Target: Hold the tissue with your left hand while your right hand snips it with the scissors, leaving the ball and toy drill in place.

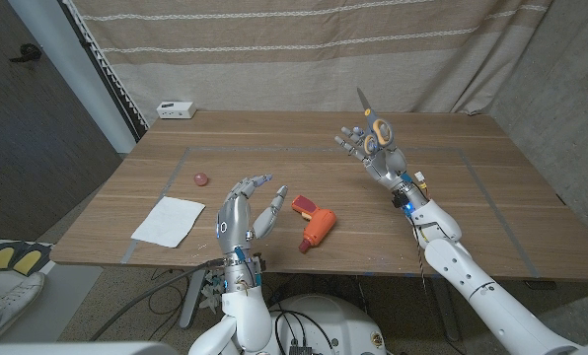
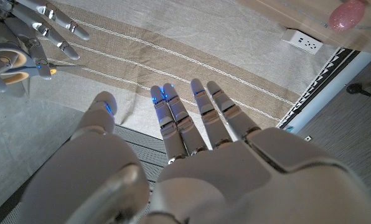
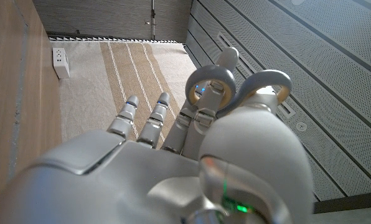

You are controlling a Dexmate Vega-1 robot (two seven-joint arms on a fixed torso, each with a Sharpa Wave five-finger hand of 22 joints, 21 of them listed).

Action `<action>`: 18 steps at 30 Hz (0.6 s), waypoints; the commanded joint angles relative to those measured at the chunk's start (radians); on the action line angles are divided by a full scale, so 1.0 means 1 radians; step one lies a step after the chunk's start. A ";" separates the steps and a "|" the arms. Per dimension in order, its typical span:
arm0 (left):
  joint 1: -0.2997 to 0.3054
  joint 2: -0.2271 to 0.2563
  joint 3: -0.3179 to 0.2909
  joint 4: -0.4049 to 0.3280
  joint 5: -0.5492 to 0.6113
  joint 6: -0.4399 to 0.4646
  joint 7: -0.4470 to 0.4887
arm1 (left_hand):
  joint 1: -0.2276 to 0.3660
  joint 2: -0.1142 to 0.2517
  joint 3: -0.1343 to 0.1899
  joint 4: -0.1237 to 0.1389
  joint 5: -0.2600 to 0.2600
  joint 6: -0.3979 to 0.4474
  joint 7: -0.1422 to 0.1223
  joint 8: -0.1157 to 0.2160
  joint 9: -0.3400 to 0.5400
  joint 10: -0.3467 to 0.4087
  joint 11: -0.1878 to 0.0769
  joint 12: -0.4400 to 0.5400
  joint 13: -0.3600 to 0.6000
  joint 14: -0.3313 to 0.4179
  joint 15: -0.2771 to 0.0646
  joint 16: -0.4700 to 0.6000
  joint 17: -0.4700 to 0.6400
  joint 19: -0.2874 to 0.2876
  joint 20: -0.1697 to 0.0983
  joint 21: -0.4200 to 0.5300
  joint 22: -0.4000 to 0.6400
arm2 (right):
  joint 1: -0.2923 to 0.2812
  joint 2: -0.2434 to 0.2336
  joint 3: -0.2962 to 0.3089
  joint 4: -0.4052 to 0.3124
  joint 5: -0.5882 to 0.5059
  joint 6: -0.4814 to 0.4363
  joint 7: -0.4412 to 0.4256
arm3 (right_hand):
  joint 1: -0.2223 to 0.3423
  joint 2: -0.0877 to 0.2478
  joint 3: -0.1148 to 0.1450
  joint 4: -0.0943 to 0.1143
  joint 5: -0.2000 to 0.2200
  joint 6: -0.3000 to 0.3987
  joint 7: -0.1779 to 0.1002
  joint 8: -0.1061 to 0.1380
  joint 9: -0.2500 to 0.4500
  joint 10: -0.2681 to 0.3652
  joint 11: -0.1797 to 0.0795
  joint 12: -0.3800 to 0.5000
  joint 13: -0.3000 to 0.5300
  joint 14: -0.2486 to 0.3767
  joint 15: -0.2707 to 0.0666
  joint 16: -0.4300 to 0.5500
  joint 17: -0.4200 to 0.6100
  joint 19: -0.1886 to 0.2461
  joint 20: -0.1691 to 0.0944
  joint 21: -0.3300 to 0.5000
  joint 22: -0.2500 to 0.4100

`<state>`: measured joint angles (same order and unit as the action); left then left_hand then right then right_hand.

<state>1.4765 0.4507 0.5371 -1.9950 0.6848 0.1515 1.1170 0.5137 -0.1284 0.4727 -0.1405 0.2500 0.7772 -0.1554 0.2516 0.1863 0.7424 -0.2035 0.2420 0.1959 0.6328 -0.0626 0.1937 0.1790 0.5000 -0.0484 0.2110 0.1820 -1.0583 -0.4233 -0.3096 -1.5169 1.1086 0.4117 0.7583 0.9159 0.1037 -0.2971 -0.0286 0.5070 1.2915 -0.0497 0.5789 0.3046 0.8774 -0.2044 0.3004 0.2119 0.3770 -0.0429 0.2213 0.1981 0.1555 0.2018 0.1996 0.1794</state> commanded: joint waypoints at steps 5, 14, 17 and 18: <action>-0.007 0.008 0.013 -0.004 -0.006 0.016 0.000 | 0.011 0.004 0.008 -0.003 -0.001 0.015 -0.003 0.000 -0.001 0.015 0.001 0.003 -0.001 0.013 -0.158 0.006 0.003 0.005 -0.090 -0.003 0.001 | 0.001 0.007 0.008 0.028 -0.019 0.022 0.001 | 0.021 0.028 0.008 -0.002 0.001 -0.051 -0.043 -0.058 -0.055 0.014 -0.006 -0.003 0.002 -0.009 -0.113 -0.007 0.006 -0.005 -0.015 0.001 0.005; -0.015 0.011 0.016 -0.002 -0.014 0.015 0.000 | 0.012 0.003 0.009 -0.003 -0.002 0.018 -0.003 -0.001 -0.001 0.018 0.000 0.002 -0.001 0.013 -0.158 0.005 0.002 0.005 -0.090 -0.003 0.001 | 0.013 0.023 0.016 0.056 -0.010 0.044 0.021 | 0.078 0.042 0.028 -0.029 0.012 -0.122 -0.088 -0.103 -0.088 -0.074 -0.009 -0.040 0.017 -0.067 -0.125 -0.018 0.013 -0.033 -0.044 -0.004 0.006; -0.017 0.015 0.018 -0.002 -0.021 0.017 0.000 | 0.012 0.003 0.009 -0.003 -0.002 0.019 -0.002 -0.002 -0.001 0.019 0.000 0.002 -0.001 0.014 -0.158 0.005 0.002 0.005 -0.089 -0.003 0.001 | 0.017 0.025 0.017 0.065 -0.015 0.052 0.027 | 0.095 0.049 0.037 -0.037 0.015 -0.130 -0.094 -0.109 -0.091 -0.079 -0.009 -0.041 0.021 -0.073 -0.133 -0.017 0.014 -0.034 -0.052 -0.003 0.006; -0.018 0.015 0.018 -0.002 -0.021 0.018 0.000 | 0.012 0.003 0.009 -0.003 -0.002 0.020 -0.003 -0.002 -0.001 0.019 0.000 0.001 -0.001 0.014 -0.158 0.004 0.002 0.005 -0.089 -0.003 0.001 | 0.020 0.026 0.017 0.069 -0.018 0.056 0.031 | 0.100 0.052 0.040 -0.038 0.016 -0.134 -0.095 -0.111 -0.092 -0.080 -0.009 -0.041 0.022 -0.074 -0.133 -0.017 0.014 -0.034 -0.054 -0.003 0.007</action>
<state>1.4663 0.4592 0.5501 -1.9966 0.6780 0.1644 1.1170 0.5177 -0.1244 0.4769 -0.1448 0.2501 0.7861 -0.1572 0.2515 0.1863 0.7512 -0.2017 0.2420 0.1959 0.6382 -0.0644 0.1937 0.1790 0.5000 -0.0484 0.2110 0.1820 -1.0520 -0.4098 -0.2997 -1.4783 1.0964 0.4417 0.7704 0.9852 0.1399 -0.2669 -0.0594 0.5145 1.1854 -0.1059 0.4675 0.2125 0.7997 -0.2125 0.2622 0.2301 0.3083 -0.0429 0.2058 0.2074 0.1218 0.1530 0.1958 0.1843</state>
